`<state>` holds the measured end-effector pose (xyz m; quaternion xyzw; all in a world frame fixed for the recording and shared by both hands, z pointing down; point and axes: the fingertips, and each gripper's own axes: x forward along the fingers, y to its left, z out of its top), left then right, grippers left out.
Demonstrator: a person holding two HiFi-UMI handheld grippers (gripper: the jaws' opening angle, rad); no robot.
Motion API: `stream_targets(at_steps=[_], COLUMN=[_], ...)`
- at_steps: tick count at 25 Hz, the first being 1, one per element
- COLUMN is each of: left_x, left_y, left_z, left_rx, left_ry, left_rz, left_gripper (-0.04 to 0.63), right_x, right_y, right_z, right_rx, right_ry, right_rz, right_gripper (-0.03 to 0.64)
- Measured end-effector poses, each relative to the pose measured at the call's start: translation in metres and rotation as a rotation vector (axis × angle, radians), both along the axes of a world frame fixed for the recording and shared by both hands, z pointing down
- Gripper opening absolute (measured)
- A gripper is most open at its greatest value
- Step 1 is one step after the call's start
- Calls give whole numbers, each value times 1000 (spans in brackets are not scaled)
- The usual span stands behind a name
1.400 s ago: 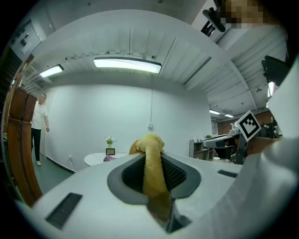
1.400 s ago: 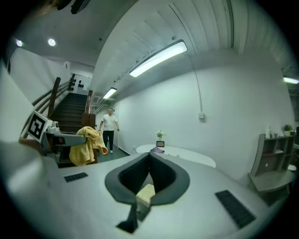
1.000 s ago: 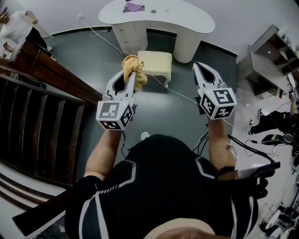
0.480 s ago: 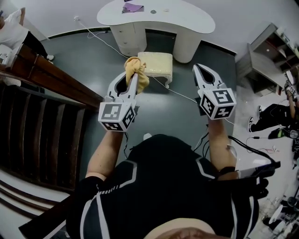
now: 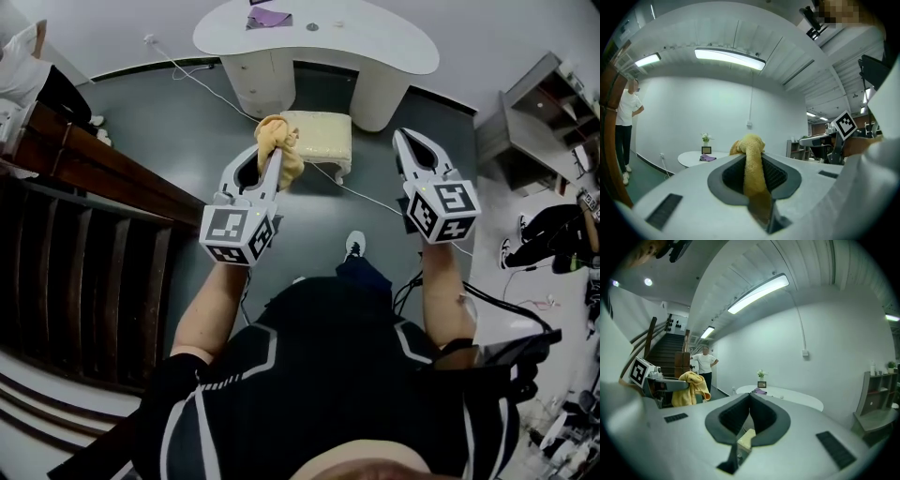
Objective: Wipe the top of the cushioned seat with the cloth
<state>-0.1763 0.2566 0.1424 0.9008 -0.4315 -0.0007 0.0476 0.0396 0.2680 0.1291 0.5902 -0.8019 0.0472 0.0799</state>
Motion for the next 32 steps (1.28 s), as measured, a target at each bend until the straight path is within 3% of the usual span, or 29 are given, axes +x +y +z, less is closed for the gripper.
stream_targets(at_steps=[15,26,32], left_x=[72,131,134], left_y=[-145,-210,-247], left_z=[-10,-13,-9], left_rx=[16,20,14], left_ry=[-18,-56,-65], left_rz=[-134,-177,-153], left_gripper=[64,64,64], right_x=[61,123,121], right_y=[-168,-245,-283], right_z=[-3,-2,5], right_rx=[25,36,23], right_ry=[-17,-41,-43], right_rz=[-194,-247,-246], right_gripper=[6,6,6])
